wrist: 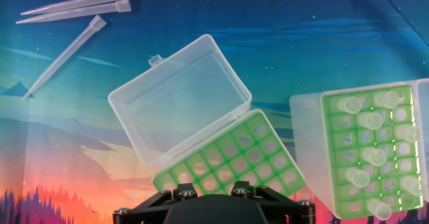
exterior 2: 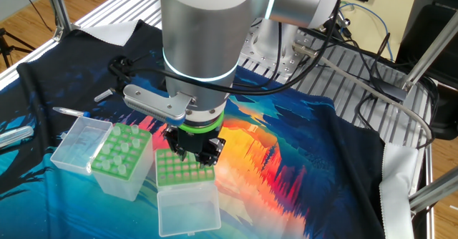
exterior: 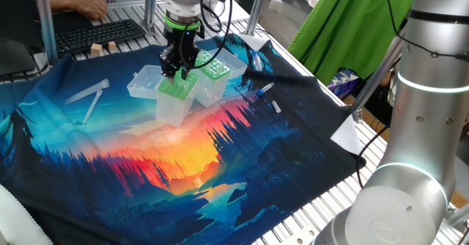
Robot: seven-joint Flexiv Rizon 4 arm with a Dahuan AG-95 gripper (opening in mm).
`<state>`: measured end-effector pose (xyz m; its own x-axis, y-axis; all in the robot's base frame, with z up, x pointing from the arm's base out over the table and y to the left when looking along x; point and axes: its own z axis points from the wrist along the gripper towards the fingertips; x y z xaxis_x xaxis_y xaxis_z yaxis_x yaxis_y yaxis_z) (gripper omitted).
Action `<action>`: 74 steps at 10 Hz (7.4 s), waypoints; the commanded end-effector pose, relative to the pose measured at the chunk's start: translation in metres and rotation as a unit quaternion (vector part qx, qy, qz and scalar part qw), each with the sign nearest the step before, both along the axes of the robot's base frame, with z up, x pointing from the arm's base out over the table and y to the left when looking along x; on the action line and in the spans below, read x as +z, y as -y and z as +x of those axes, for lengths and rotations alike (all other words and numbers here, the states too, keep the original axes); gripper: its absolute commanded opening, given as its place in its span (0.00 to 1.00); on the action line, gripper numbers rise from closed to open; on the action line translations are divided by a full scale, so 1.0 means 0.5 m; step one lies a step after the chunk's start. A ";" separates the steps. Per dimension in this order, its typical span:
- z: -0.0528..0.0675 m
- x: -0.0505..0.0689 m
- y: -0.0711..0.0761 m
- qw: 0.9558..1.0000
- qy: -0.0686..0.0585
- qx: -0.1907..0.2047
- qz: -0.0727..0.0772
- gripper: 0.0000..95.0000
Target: Transfer all large pipette tips from one holder to another
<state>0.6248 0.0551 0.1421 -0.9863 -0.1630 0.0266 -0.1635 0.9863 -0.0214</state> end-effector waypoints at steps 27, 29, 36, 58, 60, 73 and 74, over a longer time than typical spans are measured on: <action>0.000 0.036 0.011 1.000 -0.002 -0.017 -0.009 0.00; 0.008 0.063 0.015 1.000 -0.002 -0.027 -0.008 0.00; -0.015 0.163 0.032 0.996 -0.001 -0.088 0.011 0.00; 0.086 0.369 0.250 0.990 0.022 -0.136 0.019 0.00; 0.100 0.365 0.262 0.990 0.026 -0.135 0.019 0.00; 0.134 0.295 0.319 0.992 0.029 -0.119 0.030 0.00; 0.133 0.291 0.321 0.992 0.028 -0.119 0.031 0.00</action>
<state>0.6871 -0.1057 0.2847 -0.9965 0.0748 -0.0361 0.0735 0.9967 0.0350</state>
